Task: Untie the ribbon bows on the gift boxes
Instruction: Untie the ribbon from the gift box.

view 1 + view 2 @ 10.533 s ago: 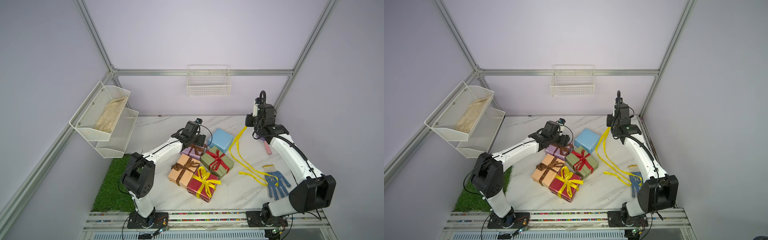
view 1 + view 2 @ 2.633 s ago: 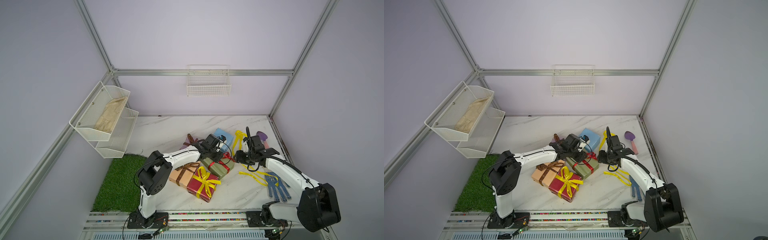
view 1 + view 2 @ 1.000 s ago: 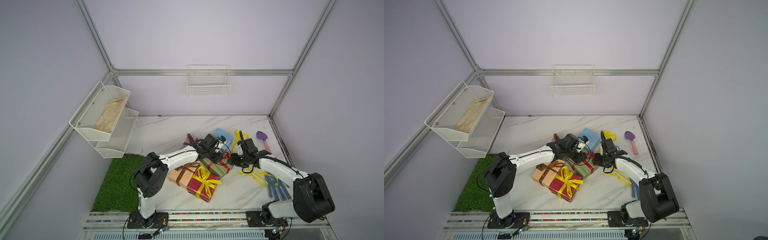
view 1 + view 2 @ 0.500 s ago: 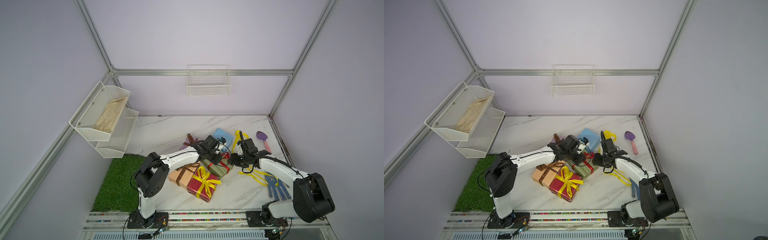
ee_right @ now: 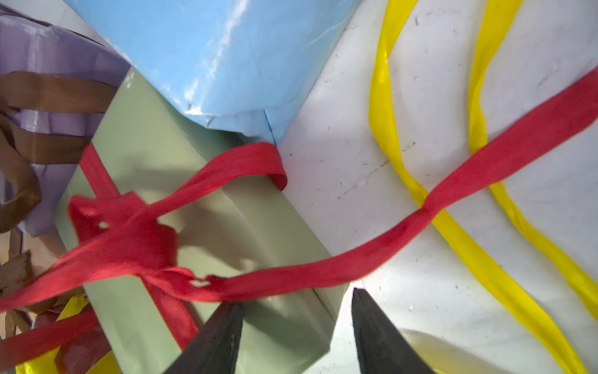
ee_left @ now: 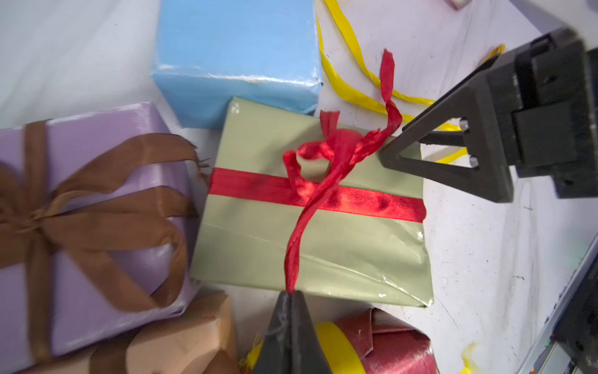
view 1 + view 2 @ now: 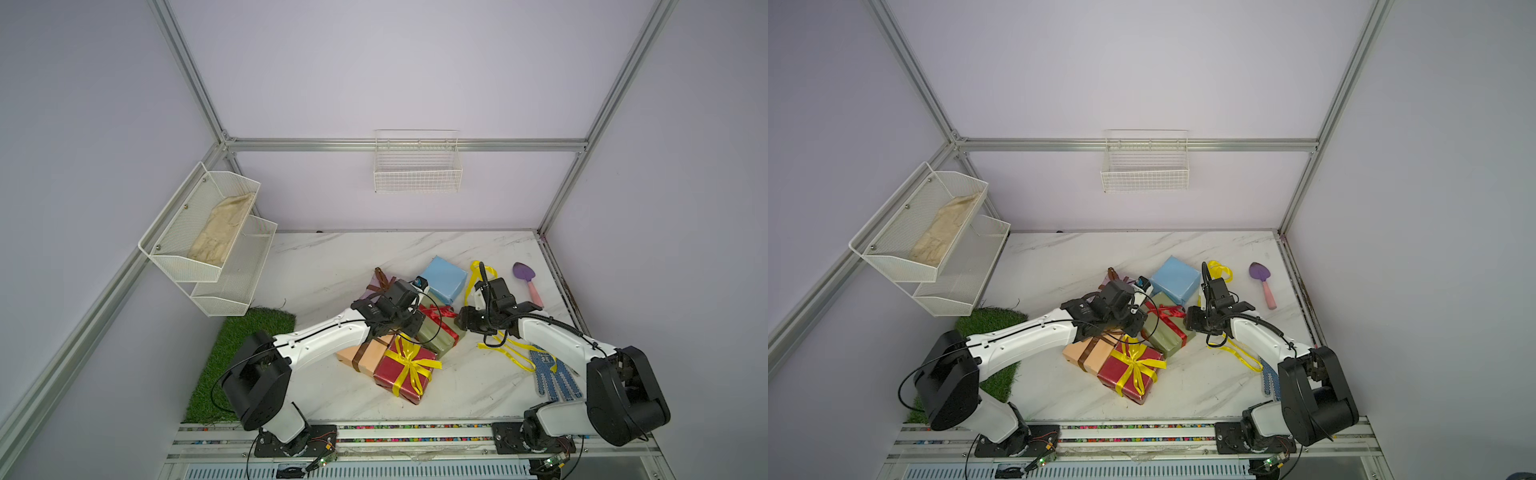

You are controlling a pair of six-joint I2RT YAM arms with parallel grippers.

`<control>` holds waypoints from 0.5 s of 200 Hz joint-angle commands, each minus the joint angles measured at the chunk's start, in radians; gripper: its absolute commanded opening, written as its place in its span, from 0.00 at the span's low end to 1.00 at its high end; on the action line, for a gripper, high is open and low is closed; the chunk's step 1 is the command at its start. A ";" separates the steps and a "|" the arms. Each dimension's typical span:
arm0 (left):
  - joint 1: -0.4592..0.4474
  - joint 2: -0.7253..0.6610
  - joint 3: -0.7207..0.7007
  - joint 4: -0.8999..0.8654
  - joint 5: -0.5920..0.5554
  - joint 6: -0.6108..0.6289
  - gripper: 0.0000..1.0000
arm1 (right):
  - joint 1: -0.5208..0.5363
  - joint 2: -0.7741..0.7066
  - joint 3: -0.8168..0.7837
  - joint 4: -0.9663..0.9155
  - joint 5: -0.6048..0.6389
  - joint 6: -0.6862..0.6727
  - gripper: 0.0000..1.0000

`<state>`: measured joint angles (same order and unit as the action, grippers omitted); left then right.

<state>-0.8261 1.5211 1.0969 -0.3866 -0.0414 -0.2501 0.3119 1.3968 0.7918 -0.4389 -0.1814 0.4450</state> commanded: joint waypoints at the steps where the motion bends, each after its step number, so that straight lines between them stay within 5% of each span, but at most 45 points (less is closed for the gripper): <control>1: -0.001 -0.094 -0.058 -0.003 -0.119 -0.040 0.03 | 0.009 0.001 -0.027 0.005 0.041 0.011 0.57; 100: -0.001 -0.223 -0.157 -0.082 -0.282 -0.192 0.10 | 0.010 -0.016 -0.033 -0.010 0.072 0.006 0.54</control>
<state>-0.8261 1.3575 0.9833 -0.4431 -0.2398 -0.3519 0.3168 1.3907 0.7815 -0.4160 -0.1623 0.4480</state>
